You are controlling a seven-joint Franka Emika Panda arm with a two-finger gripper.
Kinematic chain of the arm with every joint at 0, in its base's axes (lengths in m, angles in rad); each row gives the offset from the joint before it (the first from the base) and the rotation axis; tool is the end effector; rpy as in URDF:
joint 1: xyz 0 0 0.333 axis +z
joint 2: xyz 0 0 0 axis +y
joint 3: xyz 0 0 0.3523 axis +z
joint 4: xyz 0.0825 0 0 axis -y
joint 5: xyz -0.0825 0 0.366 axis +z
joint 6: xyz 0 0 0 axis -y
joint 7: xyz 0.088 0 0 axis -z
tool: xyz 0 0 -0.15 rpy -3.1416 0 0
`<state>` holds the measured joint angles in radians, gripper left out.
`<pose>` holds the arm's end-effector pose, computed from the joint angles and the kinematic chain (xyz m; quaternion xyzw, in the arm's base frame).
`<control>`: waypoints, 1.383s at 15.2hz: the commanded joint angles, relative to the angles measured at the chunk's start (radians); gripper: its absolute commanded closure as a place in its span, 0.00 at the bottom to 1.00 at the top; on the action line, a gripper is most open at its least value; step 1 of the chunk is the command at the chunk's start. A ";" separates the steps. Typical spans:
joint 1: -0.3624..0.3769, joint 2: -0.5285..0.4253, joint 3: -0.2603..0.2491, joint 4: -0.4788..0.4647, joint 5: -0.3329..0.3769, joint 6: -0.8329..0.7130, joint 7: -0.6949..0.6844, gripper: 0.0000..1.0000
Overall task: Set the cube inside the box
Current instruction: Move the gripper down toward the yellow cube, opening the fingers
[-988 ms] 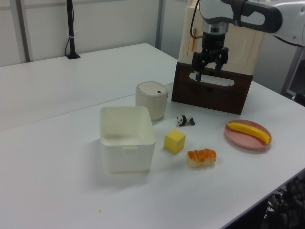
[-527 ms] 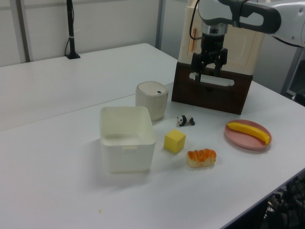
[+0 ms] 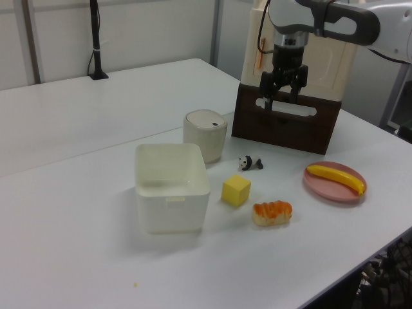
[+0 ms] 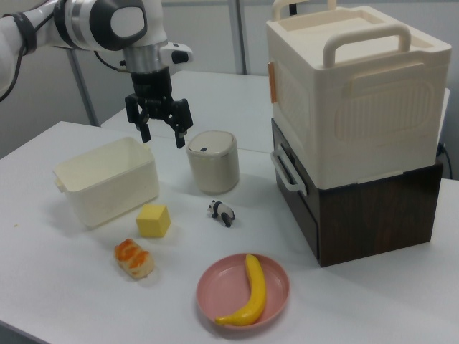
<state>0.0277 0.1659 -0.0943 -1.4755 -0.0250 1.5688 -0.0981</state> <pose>0.5859 -0.0384 0.5678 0.9990 0.0165 -0.0375 0.0173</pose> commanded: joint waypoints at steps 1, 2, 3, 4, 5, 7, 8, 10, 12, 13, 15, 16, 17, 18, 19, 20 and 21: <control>0.009 -0.016 -0.025 -0.066 0.077 -0.010 -0.112 0.00; 0.009 -0.016 -0.034 -0.078 0.094 -0.010 -0.161 0.00; 0.014 -0.016 -0.047 -0.095 0.109 -0.010 -0.204 0.00; 0.032 -0.016 -0.065 -0.114 0.122 -0.009 -0.241 0.00; 0.056 -0.017 -0.080 -0.144 0.122 0.012 -0.255 0.00; 0.109 -0.023 -0.102 -0.221 0.122 0.098 -0.255 0.00; 0.126 -0.019 -0.108 -0.242 0.122 0.132 -0.255 0.00; 0.156 -0.009 -0.111 -0.278 0.116 0.181 -0.255 0.00; 0.195 0.000 -0.114 -0.319 0.109 0.233 -0.247 0.00; 0.218 0.004 -0.120 -0.339 0.106 0.258 -0.245 0.00; 0.251 0.024 -0.133 -0.377 0.071 0.313 -0.242 0.00; 0.258 0.049 -0.131 -0.382 0.050 0.339 -0.239 0.00; 0.259 0.078 -0.131 -0.382 0.031 0.368 -0.232 0.00; 0.259 0.102 -0.131 -0.382 0.014 0.396 -0.226 0.00; 0.258 0.121 -0.131 -0.382 0.001 0.419 -0.226 0.00; 0.256 0.132 -0.131 -0.382 -0.012 0.430 -0.226 0.00; 0.256 0.144 -0.131 -0.382 -0.025 0.442 -0.226 0.00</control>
<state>0.2633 0.2811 -0.2001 -1.8465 -0.0090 1.9591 -0.3299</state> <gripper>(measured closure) 0.000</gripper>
